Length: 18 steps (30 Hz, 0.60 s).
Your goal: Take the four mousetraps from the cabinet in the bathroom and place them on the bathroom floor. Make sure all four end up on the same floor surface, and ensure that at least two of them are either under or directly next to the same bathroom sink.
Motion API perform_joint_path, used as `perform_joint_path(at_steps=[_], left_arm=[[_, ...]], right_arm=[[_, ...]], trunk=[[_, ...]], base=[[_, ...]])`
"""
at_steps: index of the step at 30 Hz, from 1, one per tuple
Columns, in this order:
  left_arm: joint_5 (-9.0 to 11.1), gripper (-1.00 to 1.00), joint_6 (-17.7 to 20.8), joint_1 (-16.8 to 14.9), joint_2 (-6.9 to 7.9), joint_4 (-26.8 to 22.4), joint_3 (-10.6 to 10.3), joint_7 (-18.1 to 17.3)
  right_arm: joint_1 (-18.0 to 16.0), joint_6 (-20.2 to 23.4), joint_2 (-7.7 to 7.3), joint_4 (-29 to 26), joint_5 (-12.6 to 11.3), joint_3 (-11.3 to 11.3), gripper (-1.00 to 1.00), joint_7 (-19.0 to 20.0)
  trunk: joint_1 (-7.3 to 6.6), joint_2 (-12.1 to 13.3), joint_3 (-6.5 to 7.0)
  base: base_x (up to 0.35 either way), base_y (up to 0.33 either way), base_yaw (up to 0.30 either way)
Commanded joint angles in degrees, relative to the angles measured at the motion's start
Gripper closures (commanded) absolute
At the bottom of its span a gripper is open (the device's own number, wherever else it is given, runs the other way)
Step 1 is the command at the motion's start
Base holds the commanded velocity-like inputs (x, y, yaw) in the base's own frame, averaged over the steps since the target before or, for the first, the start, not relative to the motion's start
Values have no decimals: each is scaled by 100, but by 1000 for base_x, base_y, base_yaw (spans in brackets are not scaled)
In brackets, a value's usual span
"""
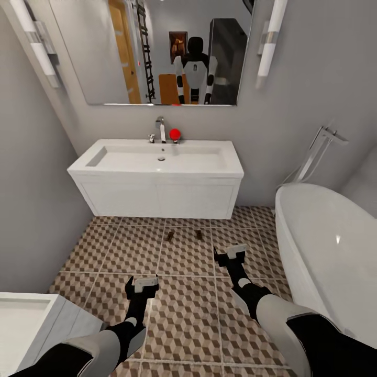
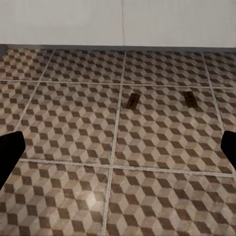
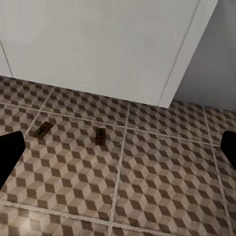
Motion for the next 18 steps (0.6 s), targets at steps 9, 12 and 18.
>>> perform_joint_path(at_steps=[9, 12, 18], left_arm=[[58, -100, -35, -10, -5, 24, -51, 3], [58, -100, -35, -10, -5, 24, -51, 1], [58, -100, -35, -10, -5, 24, -51, 2]], right_arm=[[-5, -2, 1, 8, 58, 21, -100, -60], [-5, -2, 1, 8, 58, 21, -100, -60], [-5, -2, 1, 8, 58, 21, -100, -60]], trunk=[[-197, 358, 156], [-263, 478, 210], [-395, 719, 318]], base=[[0, 0, 0], [0, 0, 0], [0, 0, 0]])
